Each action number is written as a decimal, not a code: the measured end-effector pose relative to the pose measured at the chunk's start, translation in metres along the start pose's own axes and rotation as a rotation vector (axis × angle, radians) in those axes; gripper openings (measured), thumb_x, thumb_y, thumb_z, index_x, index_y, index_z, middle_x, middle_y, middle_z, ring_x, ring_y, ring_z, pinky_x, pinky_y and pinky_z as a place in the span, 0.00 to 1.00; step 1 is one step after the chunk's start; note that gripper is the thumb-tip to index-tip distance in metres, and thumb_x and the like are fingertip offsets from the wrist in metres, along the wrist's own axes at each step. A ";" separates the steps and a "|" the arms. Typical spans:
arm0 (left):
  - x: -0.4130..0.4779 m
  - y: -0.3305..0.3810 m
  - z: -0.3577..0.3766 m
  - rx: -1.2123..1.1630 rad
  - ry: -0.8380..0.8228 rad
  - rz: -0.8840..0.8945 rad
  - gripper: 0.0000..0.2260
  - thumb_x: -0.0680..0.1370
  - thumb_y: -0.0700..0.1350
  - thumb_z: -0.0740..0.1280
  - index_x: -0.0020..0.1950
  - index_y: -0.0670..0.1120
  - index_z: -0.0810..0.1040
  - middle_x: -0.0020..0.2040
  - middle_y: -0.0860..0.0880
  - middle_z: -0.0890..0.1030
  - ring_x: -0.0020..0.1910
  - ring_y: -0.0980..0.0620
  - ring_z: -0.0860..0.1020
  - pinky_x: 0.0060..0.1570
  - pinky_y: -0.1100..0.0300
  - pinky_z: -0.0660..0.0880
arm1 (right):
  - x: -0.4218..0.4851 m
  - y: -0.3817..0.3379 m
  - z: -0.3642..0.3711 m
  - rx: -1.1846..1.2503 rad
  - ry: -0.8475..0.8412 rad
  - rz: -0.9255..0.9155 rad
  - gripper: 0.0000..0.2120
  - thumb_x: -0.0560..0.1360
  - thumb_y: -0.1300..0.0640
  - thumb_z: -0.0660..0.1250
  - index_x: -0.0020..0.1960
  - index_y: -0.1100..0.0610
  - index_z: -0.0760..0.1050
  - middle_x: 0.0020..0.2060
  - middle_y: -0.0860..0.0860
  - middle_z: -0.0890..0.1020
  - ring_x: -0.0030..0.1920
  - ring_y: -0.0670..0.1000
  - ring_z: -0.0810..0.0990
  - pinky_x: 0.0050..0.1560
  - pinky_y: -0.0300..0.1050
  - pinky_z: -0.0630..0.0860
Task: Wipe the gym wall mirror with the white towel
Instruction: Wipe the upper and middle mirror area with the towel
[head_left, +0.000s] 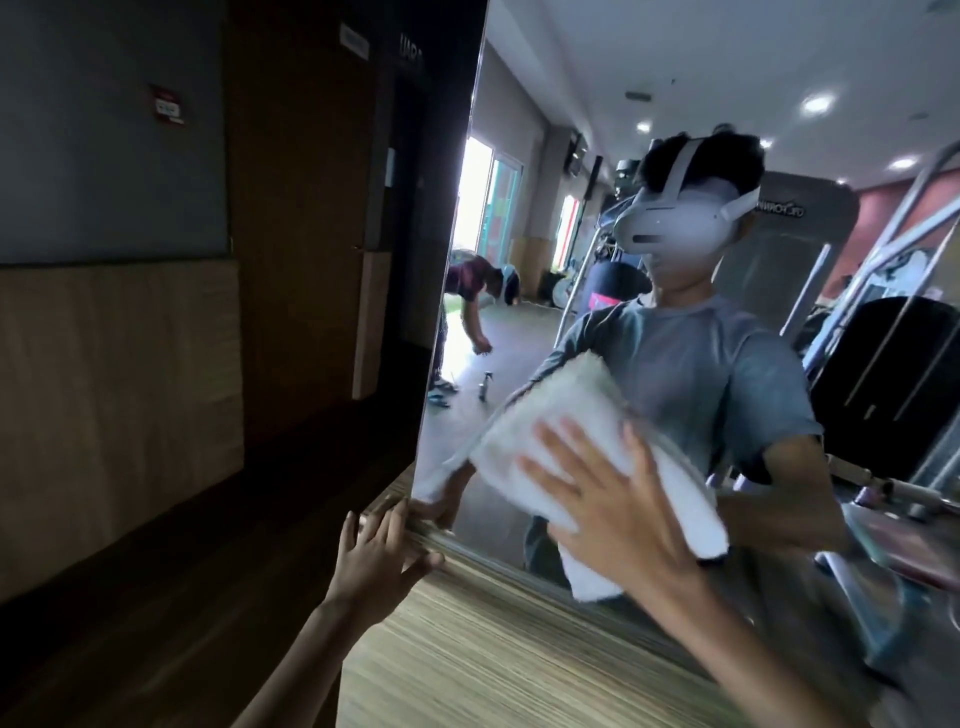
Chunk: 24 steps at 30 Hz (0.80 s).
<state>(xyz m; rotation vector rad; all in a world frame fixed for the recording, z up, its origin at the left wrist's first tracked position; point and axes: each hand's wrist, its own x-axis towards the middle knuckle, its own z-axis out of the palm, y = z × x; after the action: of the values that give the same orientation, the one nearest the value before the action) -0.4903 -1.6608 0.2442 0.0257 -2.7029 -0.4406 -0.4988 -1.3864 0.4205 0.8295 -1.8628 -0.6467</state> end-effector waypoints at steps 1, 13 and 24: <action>0.000 0.002 0.000 -0.012 -0.008 -0.011 0.51 0.73 0.78 0.41 0.75 0.39 0.69 0.71 0.46 0.75 0.73 0.43 0.71 0.72 0.35 0.59 | 0.015 0.009 -0.005 0.008 0.046 0.070 0.39 0.70 0.42 0.71 0.78 0.45 0.62 0.80 0.52 0.57 0.79 0.54 0.57 0.74 0.67 0.48; -0.015 0.012 0.004 -0.199 0.133 -0.137 0.40 0.77 0.70 0.44 0.79 0.44 0.61 0.79 0.46 0.65 0.80 0.50 0.55 0.77 0.46 0.50 | -0.024 -0.052 0.027 -0.066 -0.066 -0.063 0.41 0.72 0.38 0.70 0.80 0.47 0.59 0.81 0.53 0.55 0.80 0.54 0.53 0.75 0.68 0.39; -0.021 0.169 0.036 -0.629 0.290 -0.456 0.45 0.76 0.71 0.43 0.80 0.40 0.35 0.81 0.42 0.35 0.77 0.53 0.29 0.76 0.52 0.32 | -0.040 0.048 -0.008 -0.039 0.197 0.456 0.28 0.79 0.43 0.60 0.78 0.48 0.65 0.78 0.55 0.61 0.77 0.58 0.59 0.73 0.66 0.46</action>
<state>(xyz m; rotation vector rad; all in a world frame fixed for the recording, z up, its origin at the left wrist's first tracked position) -0.4776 -1.4878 0.2567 0.4903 -2.1548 -1.2901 -0.4917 -1.3255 0.4366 0.4019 -1.7683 -0.3009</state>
